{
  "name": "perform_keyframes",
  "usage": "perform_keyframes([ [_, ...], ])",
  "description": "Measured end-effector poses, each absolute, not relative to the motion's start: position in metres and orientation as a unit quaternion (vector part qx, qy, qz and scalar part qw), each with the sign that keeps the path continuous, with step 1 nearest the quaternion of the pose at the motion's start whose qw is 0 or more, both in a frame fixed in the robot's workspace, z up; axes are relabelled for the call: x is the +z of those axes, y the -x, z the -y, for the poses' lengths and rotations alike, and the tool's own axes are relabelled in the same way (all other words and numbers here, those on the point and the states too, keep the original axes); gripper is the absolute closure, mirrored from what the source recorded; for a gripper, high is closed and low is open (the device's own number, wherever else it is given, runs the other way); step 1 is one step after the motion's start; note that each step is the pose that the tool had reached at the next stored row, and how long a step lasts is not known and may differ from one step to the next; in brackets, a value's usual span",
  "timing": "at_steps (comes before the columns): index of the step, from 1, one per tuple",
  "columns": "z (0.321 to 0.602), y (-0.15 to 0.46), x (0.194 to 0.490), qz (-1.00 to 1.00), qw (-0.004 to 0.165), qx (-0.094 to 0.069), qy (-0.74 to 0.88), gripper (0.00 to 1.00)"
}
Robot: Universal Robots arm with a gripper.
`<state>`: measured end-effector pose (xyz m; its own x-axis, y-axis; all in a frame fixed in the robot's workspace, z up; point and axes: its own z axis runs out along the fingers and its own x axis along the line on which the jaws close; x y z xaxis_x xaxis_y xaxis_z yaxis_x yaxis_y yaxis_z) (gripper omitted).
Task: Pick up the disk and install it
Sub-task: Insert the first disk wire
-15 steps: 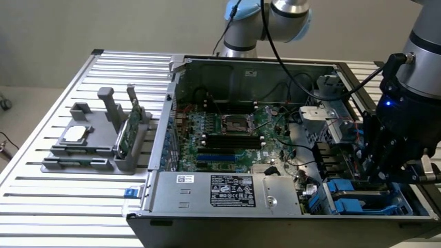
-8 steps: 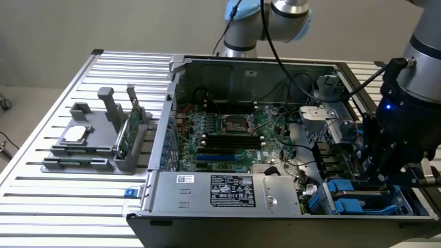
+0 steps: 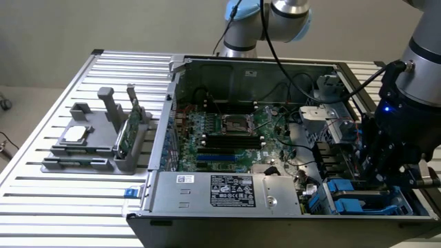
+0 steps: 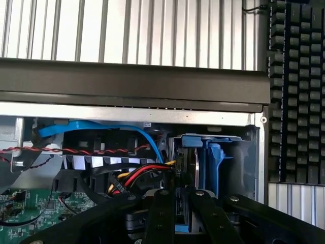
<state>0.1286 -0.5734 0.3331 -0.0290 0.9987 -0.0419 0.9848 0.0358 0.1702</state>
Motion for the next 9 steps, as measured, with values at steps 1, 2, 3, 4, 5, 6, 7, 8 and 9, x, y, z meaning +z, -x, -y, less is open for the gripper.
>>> perform_keyframes([
  [1,0.5741,-0.1286,0.3331,-0.716,0.074,0.047,-0.692,0.82],
  [2,0.5747,-0.1286,0.3331,-0.716,0.074,0.047,-0.692,0.82],
  [3,0.5752,-0.1286,0.3331,-0.717,0.074,0.048,-0.692,0.82],
  [4,0.5759,-0.1286,0.3331,-0.717,0.073,0.048,-0.692,0.82],
  [5,0.5765,-0.1286,0.3331,-0.717,0.073,0.049,-0.691,0.82],
  [6,0.5771,-0.1285,0.3331,-0.717,0.073,0.049,-0.691,0.82],
  [7,0.5775,-0.1286,0.3331,-0.718,0.072,0.049,-0.691,0.82],
  [8,0.5777,-0.1286,0.333,-0.718,0.072,0.049,-0.691,0.82],
  [9,0.5779,-0.1286,0.333,-0.718,0.072,0.05,-0.69,0.82],
])
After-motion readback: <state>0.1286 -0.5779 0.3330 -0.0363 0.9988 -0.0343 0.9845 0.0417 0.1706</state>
